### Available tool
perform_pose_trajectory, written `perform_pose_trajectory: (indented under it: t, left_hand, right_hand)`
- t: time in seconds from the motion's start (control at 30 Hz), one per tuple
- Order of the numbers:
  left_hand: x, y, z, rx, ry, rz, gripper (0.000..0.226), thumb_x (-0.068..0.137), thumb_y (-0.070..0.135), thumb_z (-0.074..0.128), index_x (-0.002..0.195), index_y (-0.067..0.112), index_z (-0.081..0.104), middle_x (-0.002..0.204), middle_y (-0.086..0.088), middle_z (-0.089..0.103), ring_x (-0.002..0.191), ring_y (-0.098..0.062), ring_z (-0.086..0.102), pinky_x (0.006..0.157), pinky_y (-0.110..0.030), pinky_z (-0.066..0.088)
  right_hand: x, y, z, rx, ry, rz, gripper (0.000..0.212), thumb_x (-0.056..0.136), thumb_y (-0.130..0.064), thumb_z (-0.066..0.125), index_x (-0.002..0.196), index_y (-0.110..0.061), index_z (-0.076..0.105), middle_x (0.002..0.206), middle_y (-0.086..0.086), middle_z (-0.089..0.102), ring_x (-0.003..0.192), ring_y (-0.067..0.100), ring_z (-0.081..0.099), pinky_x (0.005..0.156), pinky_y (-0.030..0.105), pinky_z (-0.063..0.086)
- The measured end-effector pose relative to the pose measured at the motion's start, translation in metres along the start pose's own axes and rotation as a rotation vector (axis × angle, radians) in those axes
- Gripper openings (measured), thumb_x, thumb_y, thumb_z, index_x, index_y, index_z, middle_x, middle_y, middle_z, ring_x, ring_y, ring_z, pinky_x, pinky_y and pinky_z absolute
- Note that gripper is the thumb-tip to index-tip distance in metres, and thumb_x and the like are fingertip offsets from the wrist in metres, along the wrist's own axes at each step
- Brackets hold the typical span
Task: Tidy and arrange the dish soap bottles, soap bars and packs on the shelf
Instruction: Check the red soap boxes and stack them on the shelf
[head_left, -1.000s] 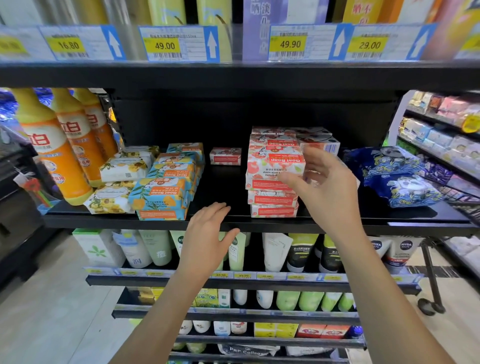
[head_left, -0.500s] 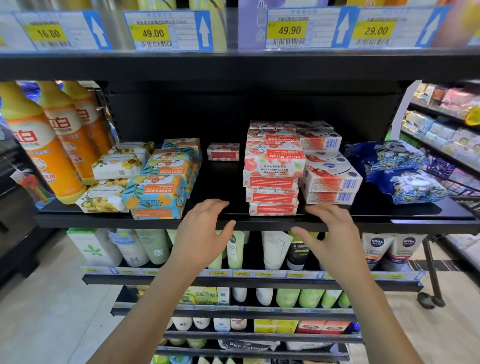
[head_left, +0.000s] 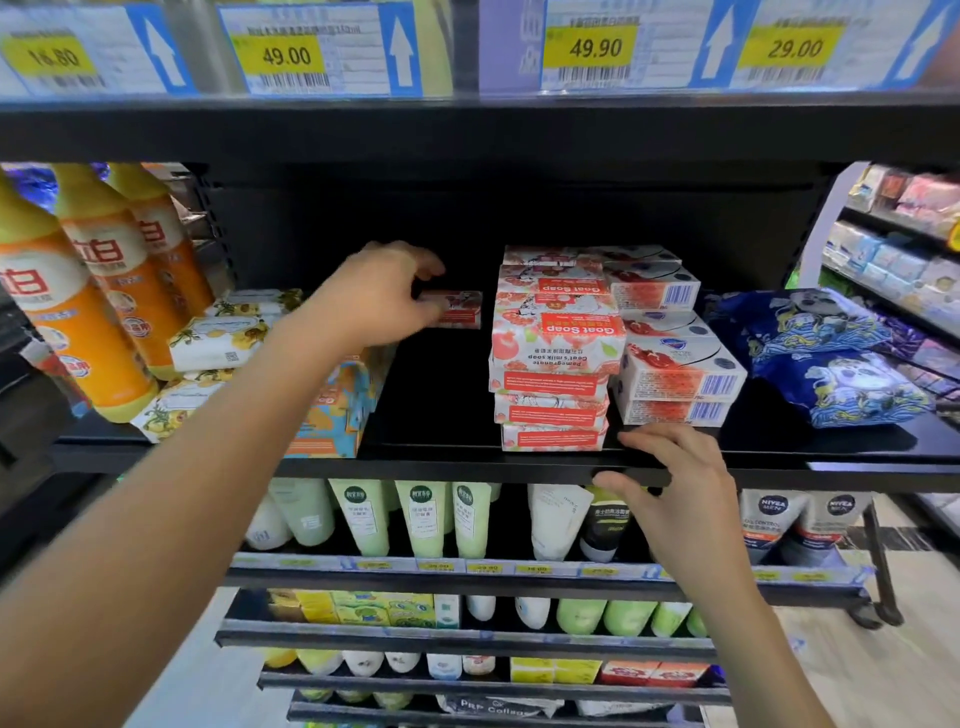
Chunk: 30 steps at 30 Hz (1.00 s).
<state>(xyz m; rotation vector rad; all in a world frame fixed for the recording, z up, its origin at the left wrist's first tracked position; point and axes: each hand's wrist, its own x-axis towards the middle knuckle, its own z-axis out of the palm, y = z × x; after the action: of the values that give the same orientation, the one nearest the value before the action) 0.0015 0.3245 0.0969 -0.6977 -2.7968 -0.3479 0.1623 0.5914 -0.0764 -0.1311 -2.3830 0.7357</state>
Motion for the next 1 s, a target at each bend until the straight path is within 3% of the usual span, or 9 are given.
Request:
perform_pose_trajectory:
  t: [0.13,0.27,0.47,0.63,0.77,1.0]
  left_hand:
    - [0.057,-0.019,0.015,0.008,-0.205,0.024,0.06,0.092,0.03,0.073,0.148,0.021,0.052,0.148,-0.001,0.056,0.132,-0.02,0.055,0.109,-0.028,0.041]
    - [0.092,-0.037,0.037,0.009,-0.305,0.032,0.068,0.09,0.027,0.077,0.151,0.018,0.048,0.15,-0.001,0.052,0.134,-0.021,0.052,0.109,-0.029,0.04]
    - [0.131,-0.058,0.074,0.109,-0.328,0.062,0.068,0.081,0.039,0.085,0.139,0.017,0.058,0.137,-0.005,0.062,0.119,-0.025,0.059,0.101,-0.036,0.048]
    - [0.152,-0.074,0.104,0.163,-0.32,0.06,0.068,0.076,0.041,0.087,0.136,0.022,0.06,0.135,-0.005,0.063,0.119,-0.028,0.061,0.104,-0.043,0.049]
    - [0.149,-0.066,0.096,0.158,-0.293,0.051,0.059,0.078,0.035,0.087,0.13,0.016,0.065,0.126,-0.009,0.067,0.113,-0.03,0.063,0.095,-0.037,0.052]
    - [0.133,-0.053,0.075,0.026,-0.266,0.025,0.058,0.073,0.027,0.091,0.126,0.013,0.071,0.122,-0.004,0.072,0.109,-0.022,0.065,0.085,-0.026,0.045]
  right_hand:
    - [0.001,0.0,0.0,0.019,0.016,-0.015,0.048,0.073,-0.039,0.082,0.111,-0.011,0.077,0.111,-0.002,0.066,0.11,0.019,0.052,0.096,0.033,0.042]
    - [0.002,0.002,0.0,0.026,0.014,-0.006,0.047,0.07,-0.036,0.087,0.111,-0.014,0.077,0.11,-0.007,0.064,0.109,0.01,0.047,0.096,0.031,0.04]
    - [0.003,0.001,-0.001,0.052,0.007,0.007,0.051,0.068,-0.047,0.079,0.11,-0.018,0.077,0.109,-0.013,0.062,0.109,0.005,0.045,0.097,0.029,0.038]
    - [0.004,0.0,-0.003,0.067,-0.009,0.02,0.053,0.067,-0.05,0.078,0.111,-0.021,0.077,0.109,-0.015,0.06,0.11,0.001,0.043,0.097,0.02,0.034]
    - [0.004,0.0,-0.004,0.067,-0.009,0.027,0.05,0.067,-0.043,0.085,0.111,-0.021,0.077,0.11,-0.015,0.06,0.111,0.001,0.043,0.097,0.019,0.032]
    - [0.005,-0.002,-0.007,0.083,-0.02,0.039,0.054,0.066,-0.051,0.077,0.111,-0.021,0.077,0.112,-0.013,0.061,0.112,0.002,0.043,0.098,0.023,0.033]
